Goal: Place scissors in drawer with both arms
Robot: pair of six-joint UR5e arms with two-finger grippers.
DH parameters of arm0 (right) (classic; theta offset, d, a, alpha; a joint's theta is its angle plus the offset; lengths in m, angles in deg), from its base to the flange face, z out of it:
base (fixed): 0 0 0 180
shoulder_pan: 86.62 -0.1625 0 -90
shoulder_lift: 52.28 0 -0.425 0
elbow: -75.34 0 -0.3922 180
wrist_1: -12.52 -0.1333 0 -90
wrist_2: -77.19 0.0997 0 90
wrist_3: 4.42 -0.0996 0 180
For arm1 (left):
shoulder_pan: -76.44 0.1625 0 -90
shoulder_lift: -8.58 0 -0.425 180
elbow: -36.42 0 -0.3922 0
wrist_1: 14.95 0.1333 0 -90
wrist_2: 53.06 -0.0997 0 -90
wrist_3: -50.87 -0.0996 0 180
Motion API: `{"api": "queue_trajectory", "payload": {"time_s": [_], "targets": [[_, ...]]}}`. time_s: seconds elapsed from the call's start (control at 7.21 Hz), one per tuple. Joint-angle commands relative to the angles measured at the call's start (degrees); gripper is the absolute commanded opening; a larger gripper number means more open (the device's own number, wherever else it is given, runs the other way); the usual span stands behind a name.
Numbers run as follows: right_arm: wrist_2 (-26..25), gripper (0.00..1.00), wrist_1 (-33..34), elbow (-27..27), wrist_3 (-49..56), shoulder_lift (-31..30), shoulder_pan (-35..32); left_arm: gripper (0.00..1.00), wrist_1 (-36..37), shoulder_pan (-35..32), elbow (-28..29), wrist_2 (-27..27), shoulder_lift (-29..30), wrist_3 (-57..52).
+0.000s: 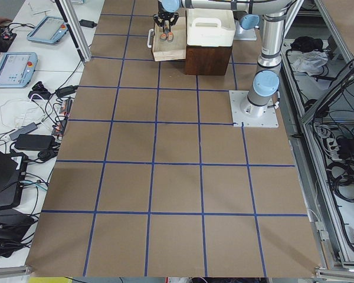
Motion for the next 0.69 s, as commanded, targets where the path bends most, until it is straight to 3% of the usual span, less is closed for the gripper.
{"api": "queue_trajectory", "payload": {"time_s": [0.0,0.55], "targets": [[-0.2,1.0,-0.1,0.4,-0.6,0.0,-0.1,0.0,0.8,-1.5,-0.2,0.0,1.8,1.8],[-0.5,1.0,0.2,0.4,-0.5,0.0,0.0,0.0,3.0,-3.4,-0.6,0.0,4.7,2.5]]}}
